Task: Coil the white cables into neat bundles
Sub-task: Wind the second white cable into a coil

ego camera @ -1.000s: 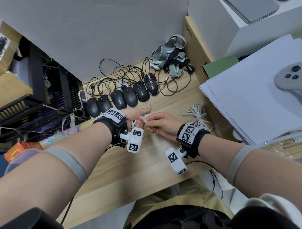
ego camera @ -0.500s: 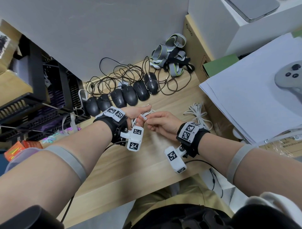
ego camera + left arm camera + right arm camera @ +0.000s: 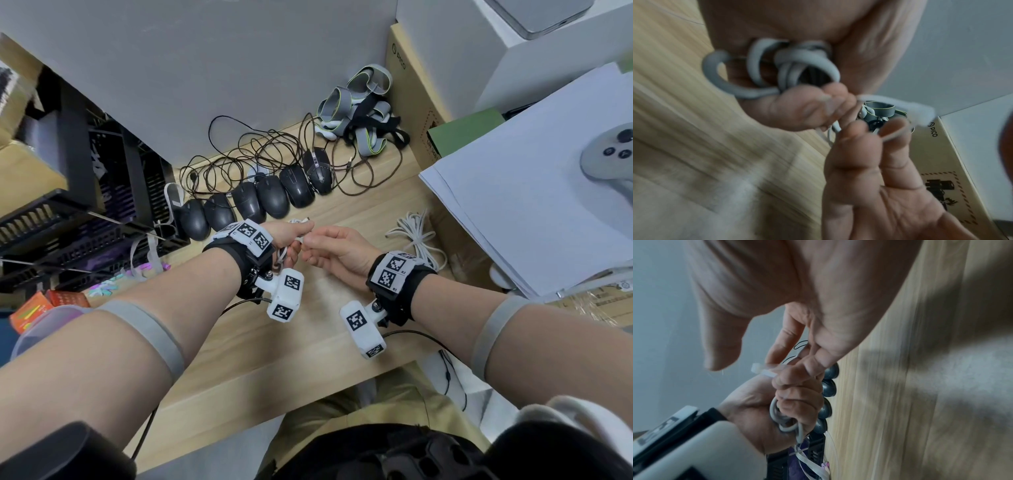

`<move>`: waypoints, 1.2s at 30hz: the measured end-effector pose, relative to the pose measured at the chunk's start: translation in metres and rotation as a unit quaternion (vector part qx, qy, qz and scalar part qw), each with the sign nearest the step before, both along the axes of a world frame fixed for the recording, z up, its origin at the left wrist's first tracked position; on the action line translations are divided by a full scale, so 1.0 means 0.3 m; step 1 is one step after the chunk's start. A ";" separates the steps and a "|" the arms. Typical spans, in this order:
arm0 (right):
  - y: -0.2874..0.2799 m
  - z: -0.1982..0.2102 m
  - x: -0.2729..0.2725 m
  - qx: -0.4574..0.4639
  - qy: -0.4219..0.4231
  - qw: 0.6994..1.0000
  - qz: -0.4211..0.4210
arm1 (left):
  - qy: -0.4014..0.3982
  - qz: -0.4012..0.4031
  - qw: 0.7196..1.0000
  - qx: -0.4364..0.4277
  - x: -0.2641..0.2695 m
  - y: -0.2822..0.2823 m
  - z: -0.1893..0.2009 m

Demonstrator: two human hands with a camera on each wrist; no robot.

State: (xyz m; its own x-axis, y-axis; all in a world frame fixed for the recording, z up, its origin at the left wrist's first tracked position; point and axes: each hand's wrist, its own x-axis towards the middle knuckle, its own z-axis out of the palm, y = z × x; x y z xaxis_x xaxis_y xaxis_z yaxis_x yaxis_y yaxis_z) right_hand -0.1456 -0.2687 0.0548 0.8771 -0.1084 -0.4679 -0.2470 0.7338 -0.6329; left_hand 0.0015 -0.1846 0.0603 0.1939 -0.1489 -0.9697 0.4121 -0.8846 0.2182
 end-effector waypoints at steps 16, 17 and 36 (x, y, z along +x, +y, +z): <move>0.007 0.004 0.013 0.011 0.009 0.999 -0.042 | -0.003 0.036 0.999 -0.022 0.006 -0.009 -0.003; 0.007 0.005 0.015 0.014 0.013 0.999 -0.042 | -0.013 0.041 0.999 -0.021 0.003 -0.009 0.001; -0.008 0.003 0.016 -0.031 0.023 0.999 -0.009 | -0.022 0.021 0.999 -0.010 -0.011 0.013 0.062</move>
State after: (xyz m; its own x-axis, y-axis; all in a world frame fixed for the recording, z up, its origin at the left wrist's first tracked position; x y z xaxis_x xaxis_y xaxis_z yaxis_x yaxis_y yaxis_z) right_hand -0.1409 -0.2710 0.0556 0.8519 -0.1542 -0.5004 -0.2644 0.6982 -0.6653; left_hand -0.0017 -0.1808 0.0788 0.2423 -0.1592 -0.9571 0.4383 -0.8621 0.2543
